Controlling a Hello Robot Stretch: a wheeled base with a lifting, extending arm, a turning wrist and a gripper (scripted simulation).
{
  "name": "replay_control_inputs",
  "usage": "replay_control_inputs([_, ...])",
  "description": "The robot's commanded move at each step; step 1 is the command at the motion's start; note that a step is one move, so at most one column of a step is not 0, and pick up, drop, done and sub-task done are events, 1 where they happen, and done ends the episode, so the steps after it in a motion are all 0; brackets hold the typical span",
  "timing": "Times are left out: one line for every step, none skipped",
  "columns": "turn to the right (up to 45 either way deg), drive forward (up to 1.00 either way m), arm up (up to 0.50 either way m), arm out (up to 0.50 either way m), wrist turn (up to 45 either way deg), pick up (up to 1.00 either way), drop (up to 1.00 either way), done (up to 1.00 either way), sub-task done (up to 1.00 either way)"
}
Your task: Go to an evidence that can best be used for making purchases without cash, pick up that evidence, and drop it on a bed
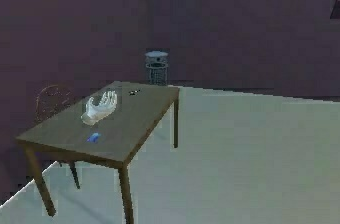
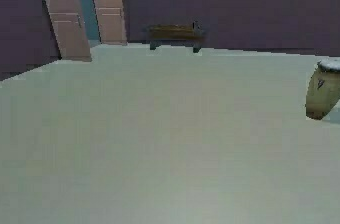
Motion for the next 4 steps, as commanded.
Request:
replay_control_inputs([0.0,0.45,0.0,0.0,0.0,0.0,0.0,0.0,0.0])
replay_control_inputs([-45.0,0.0,0.0,0.0,0.0,0.0,0.0,0.0,0.0])
replay_control_inputs([-45.0,0.0,0.0,0.0,0.0,0.0,0.0,0.0,0.0])
replay_control_inputs([-30.0,0.0,0.0,0.0,0.0,0.0,0.0,0.0,0.0])
